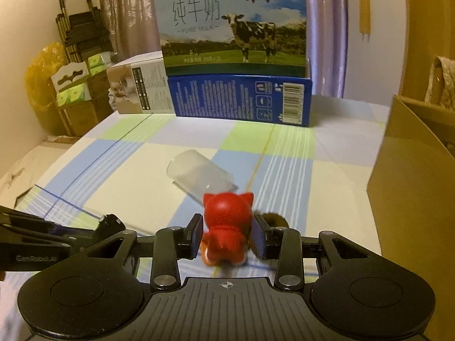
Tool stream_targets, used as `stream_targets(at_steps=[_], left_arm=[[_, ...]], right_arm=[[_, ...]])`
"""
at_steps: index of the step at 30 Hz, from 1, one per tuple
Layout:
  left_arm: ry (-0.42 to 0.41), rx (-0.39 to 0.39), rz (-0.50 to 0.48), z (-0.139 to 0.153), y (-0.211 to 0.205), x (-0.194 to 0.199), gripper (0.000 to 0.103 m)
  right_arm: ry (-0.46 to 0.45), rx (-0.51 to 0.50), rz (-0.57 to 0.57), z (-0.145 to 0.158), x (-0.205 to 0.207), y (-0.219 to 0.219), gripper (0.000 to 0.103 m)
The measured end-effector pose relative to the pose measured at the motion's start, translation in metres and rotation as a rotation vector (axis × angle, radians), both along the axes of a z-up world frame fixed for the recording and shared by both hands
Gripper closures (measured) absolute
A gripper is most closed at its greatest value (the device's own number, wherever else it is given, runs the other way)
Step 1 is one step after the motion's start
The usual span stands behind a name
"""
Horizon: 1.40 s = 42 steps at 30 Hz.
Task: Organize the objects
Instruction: 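Grasp the red cat figurine with the right tool while the left tool holds the car, then carry the toy car and red figurine over the cardboard box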
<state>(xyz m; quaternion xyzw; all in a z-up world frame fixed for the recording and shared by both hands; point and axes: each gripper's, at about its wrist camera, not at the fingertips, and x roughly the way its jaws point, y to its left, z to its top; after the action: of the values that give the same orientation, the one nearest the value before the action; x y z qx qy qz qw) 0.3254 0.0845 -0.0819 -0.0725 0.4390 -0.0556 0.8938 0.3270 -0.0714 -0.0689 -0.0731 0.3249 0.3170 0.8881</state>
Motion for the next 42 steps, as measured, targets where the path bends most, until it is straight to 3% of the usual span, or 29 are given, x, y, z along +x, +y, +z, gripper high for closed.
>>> stream_targets(at_steps=[17,29,42], left_arm=[[-0.008,-0.006,0.006,-0.002,0.003,0.004,0.086],[-0.005,-0.01,-0.017,-0.002,-0.006,-0.006,0.086],[-0.01,-0.009,-0.066,0.018,-0.04,-0.053,0.086]], right_arm=[[-0.011,-0.091,0.042,-0.032,0.019,0.033,0.059],[-0.027,-0.038,0.013,-0.01,-0.017,0.012,0.06],[0.002,-0.009,-0.068,0.019,-0.072,-0.038,0.06]])
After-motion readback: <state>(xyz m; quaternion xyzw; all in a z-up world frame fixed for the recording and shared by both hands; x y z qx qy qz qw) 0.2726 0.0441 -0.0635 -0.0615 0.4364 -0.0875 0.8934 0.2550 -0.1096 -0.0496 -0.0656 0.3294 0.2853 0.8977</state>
